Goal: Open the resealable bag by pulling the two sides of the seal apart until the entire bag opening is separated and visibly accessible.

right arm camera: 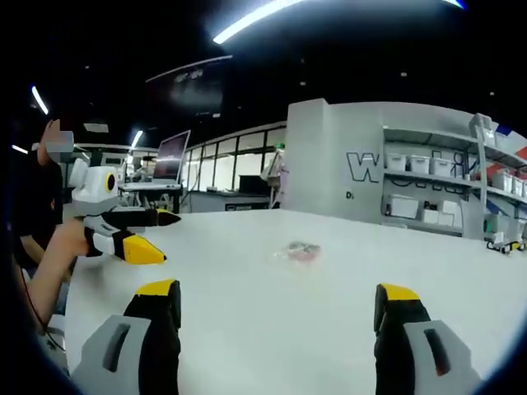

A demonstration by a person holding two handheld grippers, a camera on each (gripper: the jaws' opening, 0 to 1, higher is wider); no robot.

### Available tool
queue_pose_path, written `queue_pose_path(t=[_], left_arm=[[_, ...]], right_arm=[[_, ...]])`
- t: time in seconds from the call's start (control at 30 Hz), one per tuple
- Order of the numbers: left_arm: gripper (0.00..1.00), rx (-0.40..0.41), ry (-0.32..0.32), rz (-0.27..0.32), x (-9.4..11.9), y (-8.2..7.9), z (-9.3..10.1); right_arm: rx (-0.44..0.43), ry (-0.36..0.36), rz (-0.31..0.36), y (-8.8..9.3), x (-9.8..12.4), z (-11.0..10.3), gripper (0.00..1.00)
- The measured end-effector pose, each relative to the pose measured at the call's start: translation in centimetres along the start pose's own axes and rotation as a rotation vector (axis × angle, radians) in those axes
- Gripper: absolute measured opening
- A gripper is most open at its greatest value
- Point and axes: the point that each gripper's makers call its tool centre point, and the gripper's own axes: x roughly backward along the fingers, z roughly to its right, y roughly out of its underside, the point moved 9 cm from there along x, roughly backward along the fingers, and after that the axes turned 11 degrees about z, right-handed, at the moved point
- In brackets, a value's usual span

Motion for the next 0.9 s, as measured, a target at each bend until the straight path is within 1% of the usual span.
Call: queue_pose_path(t=[0.33, 0.9], left_arm=[[0.99, -0.002, 0.001, -0.004, -0.03, 0.03, -0.07], [0.98, -0.005, 0.015, -0.013, -0.29, 0.12, 0.15]], right_arm=[[0.022, -0.005, -0.027, 0.15, -0.02, -0.1, 1.0], [0.029, -0.006, -0.033, 0.17, -0.15, -0.26, 0.98]])
